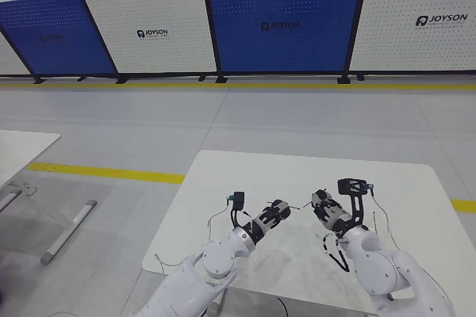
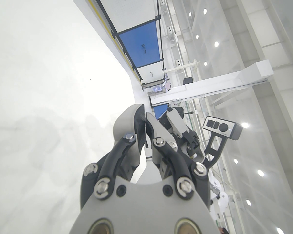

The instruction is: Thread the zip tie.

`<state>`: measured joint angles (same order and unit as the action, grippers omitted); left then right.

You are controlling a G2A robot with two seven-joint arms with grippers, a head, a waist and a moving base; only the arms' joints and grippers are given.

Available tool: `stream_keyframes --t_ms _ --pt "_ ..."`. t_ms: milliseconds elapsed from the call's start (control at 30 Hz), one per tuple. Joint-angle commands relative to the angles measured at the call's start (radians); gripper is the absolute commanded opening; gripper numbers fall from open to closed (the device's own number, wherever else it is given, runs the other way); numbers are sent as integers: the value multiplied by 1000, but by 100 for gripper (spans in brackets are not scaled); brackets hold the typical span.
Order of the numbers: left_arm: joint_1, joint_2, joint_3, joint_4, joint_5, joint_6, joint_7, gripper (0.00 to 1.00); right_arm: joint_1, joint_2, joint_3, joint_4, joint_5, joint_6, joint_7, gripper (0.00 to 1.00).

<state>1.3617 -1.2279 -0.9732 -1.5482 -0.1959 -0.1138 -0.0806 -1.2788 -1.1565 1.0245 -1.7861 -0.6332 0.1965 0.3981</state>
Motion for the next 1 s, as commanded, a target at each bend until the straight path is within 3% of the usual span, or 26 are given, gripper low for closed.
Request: stream_keyframes --t_ms 0,467,967 --pt "0 0 0 0 0 0 0 0 3 -2 -1 0 -1 -5 6 0" --pt "0 0 0 0 0 0 0 0 28 -20 -34 27 -43 4 42 0" --pt "0 0 0 0 0 0 0 0 28 -20 -34 27 -43 4 43 0"
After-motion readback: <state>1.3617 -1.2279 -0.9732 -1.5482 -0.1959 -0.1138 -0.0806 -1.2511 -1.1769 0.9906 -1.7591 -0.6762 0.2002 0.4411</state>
